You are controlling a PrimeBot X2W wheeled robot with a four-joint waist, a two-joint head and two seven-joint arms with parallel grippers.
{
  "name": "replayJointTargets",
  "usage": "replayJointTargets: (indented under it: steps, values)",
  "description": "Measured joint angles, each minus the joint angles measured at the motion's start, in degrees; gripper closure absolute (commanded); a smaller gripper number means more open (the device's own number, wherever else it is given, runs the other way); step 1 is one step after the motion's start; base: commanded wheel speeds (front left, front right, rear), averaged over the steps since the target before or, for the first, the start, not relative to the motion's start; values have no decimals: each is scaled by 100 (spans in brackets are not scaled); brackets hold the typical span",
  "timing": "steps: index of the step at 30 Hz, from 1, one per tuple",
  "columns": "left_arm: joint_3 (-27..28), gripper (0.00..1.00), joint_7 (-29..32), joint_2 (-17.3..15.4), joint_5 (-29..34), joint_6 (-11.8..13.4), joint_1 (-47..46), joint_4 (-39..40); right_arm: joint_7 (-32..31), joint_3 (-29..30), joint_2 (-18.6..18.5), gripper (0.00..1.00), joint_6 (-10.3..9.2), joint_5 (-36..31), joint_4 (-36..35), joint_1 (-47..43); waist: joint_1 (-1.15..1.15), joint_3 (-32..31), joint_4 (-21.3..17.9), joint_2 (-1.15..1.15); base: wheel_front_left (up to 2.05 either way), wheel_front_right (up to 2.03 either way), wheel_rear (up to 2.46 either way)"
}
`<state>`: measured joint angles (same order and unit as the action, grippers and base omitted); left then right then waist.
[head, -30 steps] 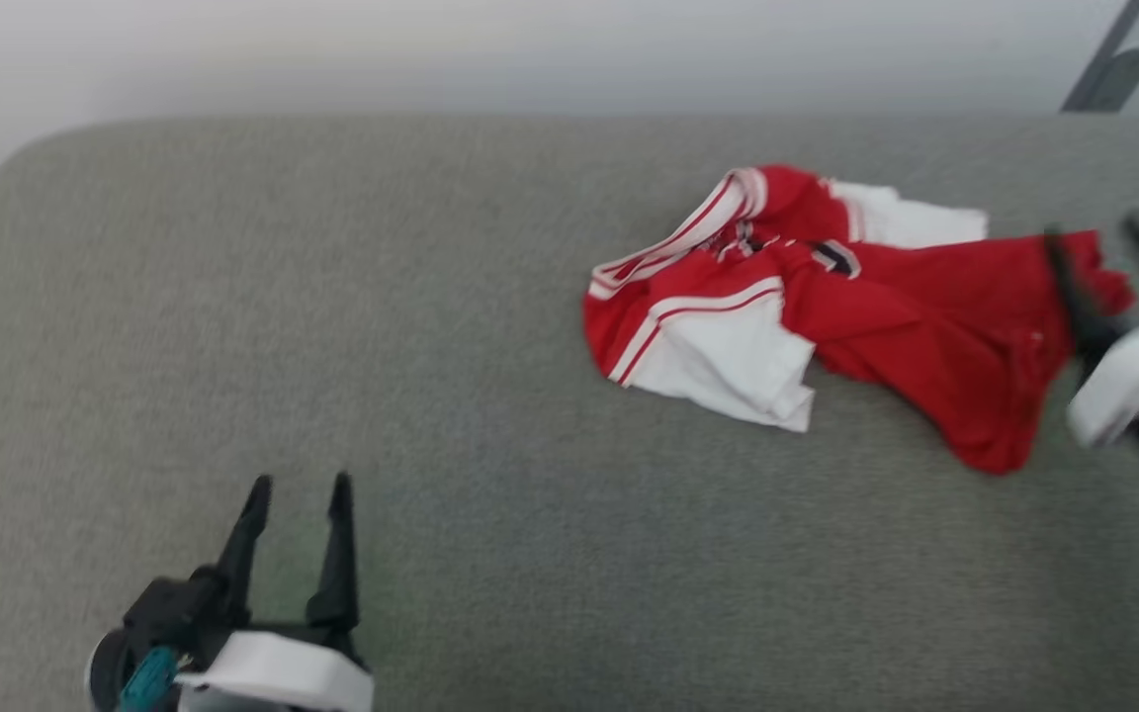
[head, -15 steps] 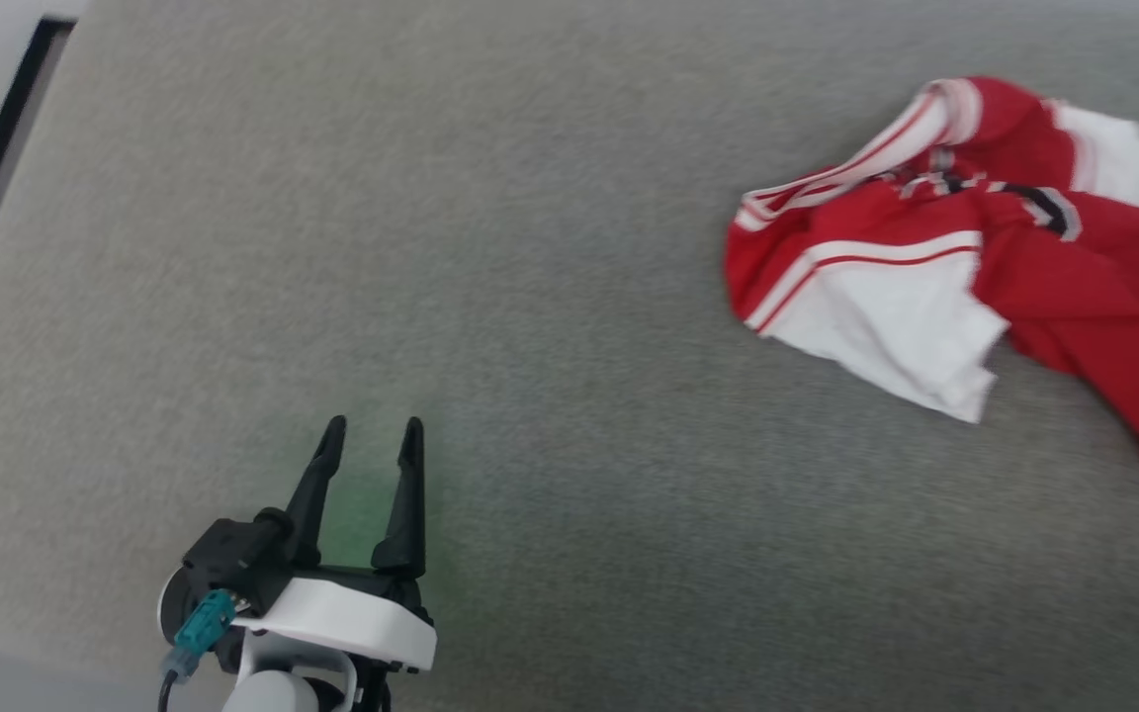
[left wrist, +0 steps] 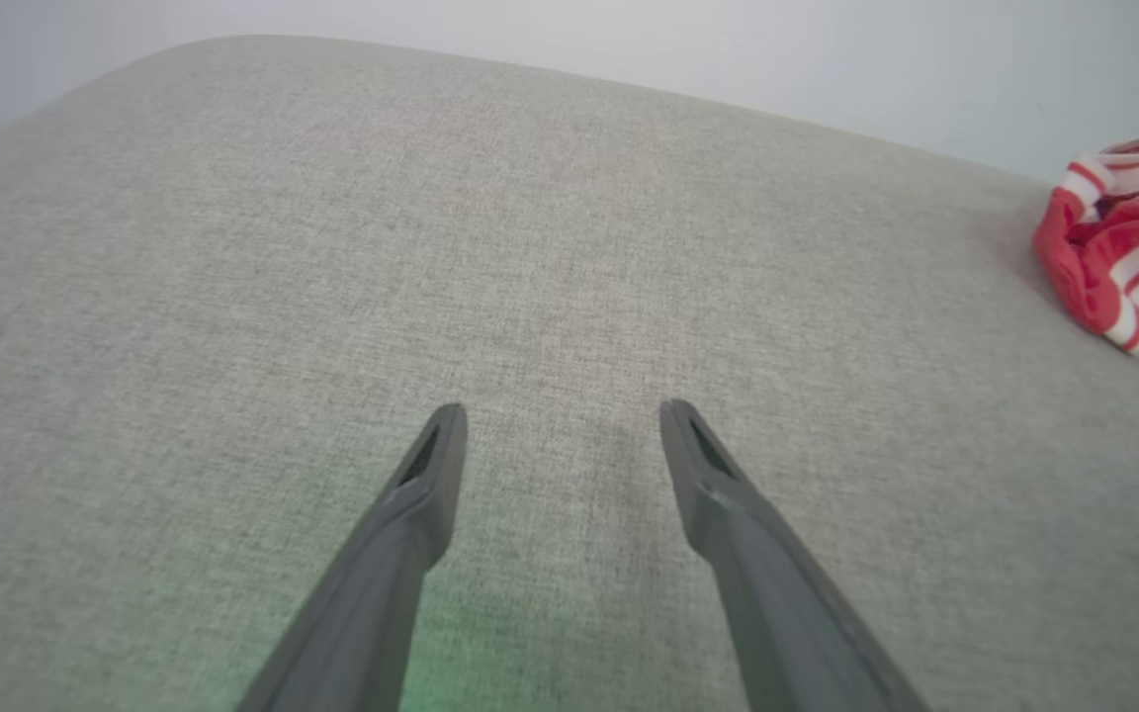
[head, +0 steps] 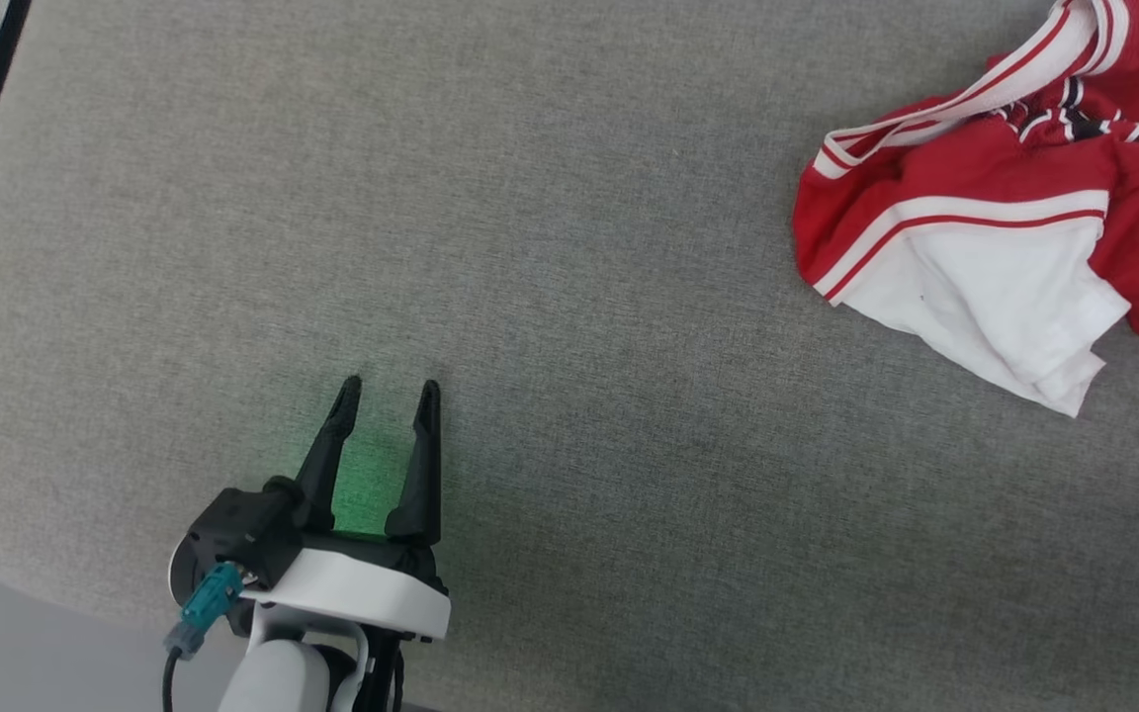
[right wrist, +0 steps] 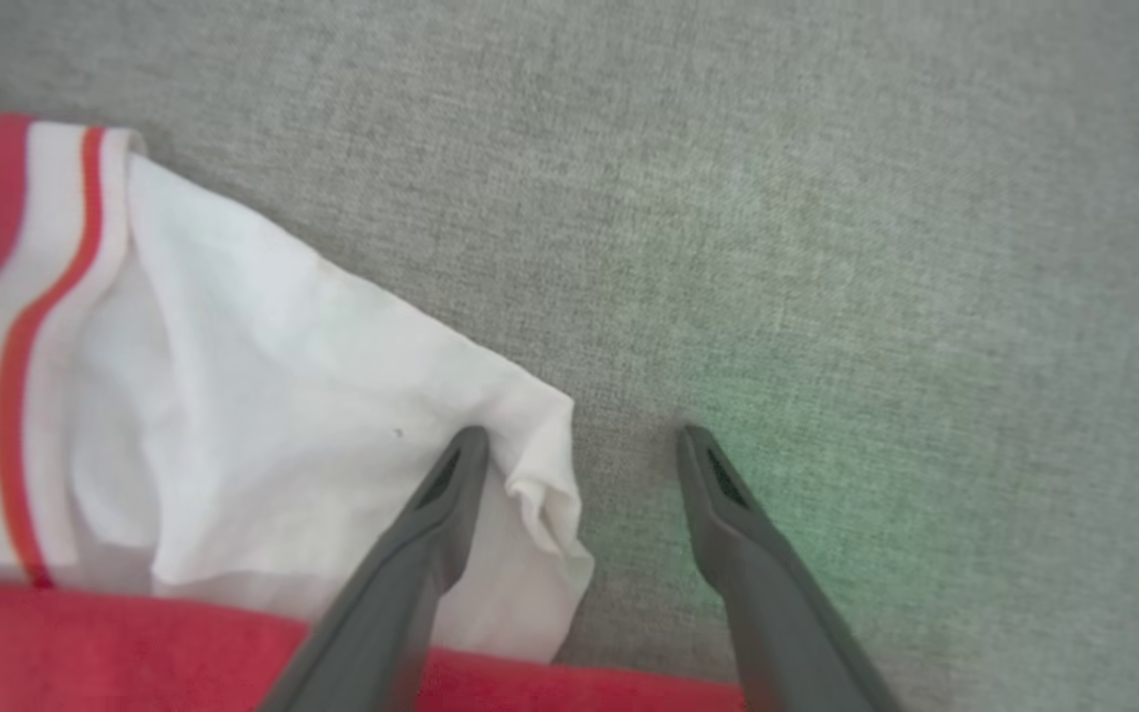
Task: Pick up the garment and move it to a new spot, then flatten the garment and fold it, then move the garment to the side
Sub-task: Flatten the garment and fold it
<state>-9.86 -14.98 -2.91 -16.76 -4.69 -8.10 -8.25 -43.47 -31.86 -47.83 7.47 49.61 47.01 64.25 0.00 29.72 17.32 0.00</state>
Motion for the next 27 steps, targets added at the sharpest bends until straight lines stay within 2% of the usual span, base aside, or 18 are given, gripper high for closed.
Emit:
replayJointTargets:
  steps: [1,2,9,19,22,24,25,26,27]
  values:
    - [-3,0,0,-1,-8,9,-8,1,-22,-35,-23,87,0,41,-52,18,0,13,-10,0,0,0,0]
    - [1,0,0,1,-13,15,-19,7,-31,-64,-27,100,1,91,-80,43,0,23,-25,0,0,0,0]
    - [30,0,0,-1,18,15,-129,5,361,-148,-74,100,14,174,-30,126,0,-20,-222,0,0,0,0]
    - [111,0,0,-1,107,-20,-216,18,1435,233,-818,100,9,-180,1033,327,0,-114,-498,0,0,0,0]
    - [92,0,0,0,148,-37,-217,10,1711,254,-792,100,8,-297,1319,328,0,-99,-577,0,0,0,0]
    - [91,0,0,3,178,-62,-239,-1,2004,338,-617,100,8,-248,1404,330,0,-102,-628,0,0,0,0]
    - [96,0,1,2,178,-70,-269,1,2224,368,-519,53,8,-260,1436,332,0,-110,-658,0,0,0,0]
    - [97,0,0,1,178,-86,-316,0,2434,378,-446,0,8,-291,1464,333,0,-125,-684,0,0,0,0]
    - [96,0,0,0,191,-100,-370,1,2679,379,-405,0,8,-347,1482,333,0,-152,-704,0,0,0,0]
